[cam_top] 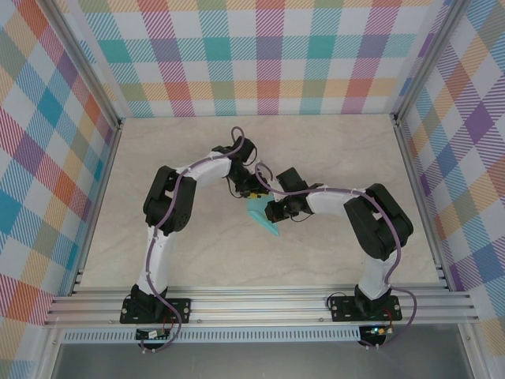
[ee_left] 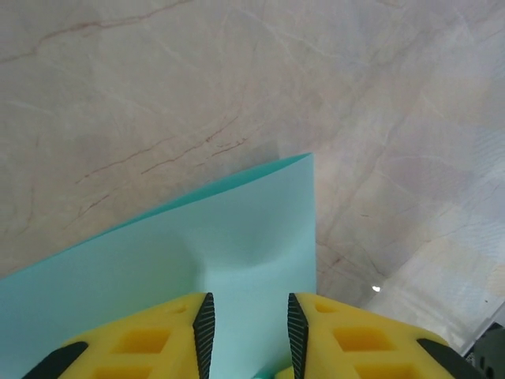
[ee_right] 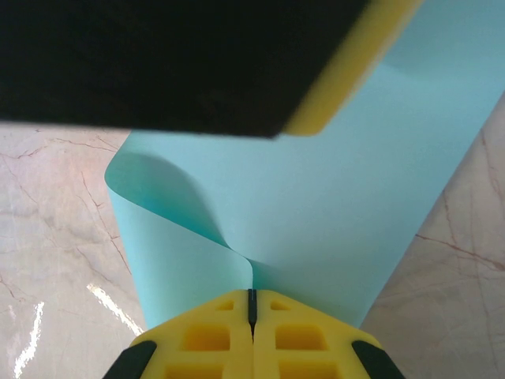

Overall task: Fold a paper plane with a square sheet of paper (fold left side to right side)
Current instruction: Third fold the triangle at the center of the table.

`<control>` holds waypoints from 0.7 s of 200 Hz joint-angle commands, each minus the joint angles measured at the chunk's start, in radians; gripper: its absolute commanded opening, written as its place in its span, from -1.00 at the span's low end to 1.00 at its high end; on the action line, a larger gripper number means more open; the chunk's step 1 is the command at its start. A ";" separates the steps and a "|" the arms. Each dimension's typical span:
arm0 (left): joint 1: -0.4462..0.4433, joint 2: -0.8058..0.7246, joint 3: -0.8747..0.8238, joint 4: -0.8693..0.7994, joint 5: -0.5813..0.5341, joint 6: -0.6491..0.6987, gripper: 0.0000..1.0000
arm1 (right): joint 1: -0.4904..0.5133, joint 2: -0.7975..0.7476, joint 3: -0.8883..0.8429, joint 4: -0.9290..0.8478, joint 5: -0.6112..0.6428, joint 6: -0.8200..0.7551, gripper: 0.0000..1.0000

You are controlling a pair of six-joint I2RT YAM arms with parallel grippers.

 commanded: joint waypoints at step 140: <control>0.002 -0.244 -0.416 0.231 0.178 -0.186 -0.69 | 0.001 0.055 -0.026 -0.020 0.004 0.007 -1.00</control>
